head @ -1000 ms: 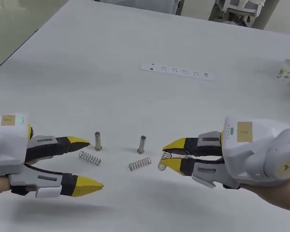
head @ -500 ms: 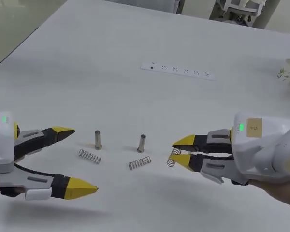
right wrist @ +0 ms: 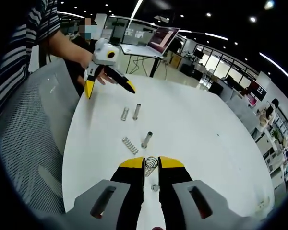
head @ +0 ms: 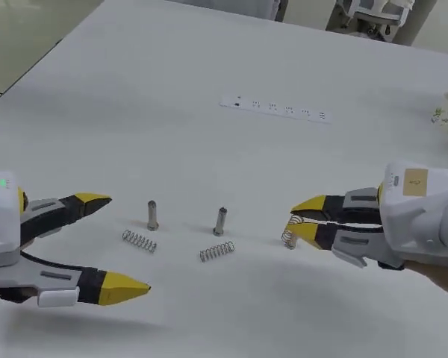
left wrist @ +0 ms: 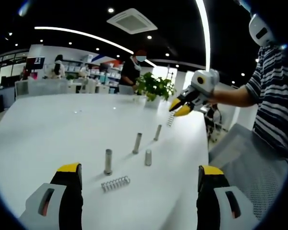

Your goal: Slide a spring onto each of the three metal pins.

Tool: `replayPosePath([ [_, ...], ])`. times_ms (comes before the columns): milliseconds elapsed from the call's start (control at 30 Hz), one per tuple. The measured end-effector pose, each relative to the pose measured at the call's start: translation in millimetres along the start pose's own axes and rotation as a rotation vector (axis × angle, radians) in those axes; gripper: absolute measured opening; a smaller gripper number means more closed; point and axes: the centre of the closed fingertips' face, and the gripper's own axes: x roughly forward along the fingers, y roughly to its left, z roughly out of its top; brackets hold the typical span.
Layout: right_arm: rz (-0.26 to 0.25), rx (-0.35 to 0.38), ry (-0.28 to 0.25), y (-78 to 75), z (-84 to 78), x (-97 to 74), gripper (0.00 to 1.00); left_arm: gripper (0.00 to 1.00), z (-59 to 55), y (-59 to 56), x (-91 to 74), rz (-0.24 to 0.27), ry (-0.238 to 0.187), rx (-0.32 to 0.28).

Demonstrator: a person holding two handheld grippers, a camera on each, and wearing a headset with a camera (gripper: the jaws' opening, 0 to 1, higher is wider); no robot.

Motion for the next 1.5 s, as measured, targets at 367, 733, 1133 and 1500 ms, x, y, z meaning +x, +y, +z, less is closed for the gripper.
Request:
replayPosePath([
  [367, -0.046, 0.017, 0.018, -24.2, -6.5, -5.1, 0.07, 0.98, 0.9, 3.5, -3.2, 0.016, -0.001, -0.001],
  [733, -0.059, 0.066, 0.035, -32.1, -18.3, -2.5, 0.07, 0.98, 2.1, 4.3, -4.4, 0.028, -0.002, 0.008],
  [1133, -0.062, 0.096, 0.035, -34.9, -25.1, 0.5, 0.07, 0.98, 1.6, 5.4, -8.0, 0.040, -0.003, 0.004],
  [1500, -0.058, 0.101, 0.045, -34.1, -31.7, 6.6, 0.07, 0.98, -0.5, 5.0, -9.0, 0.045, 0.000, 0.000],
])
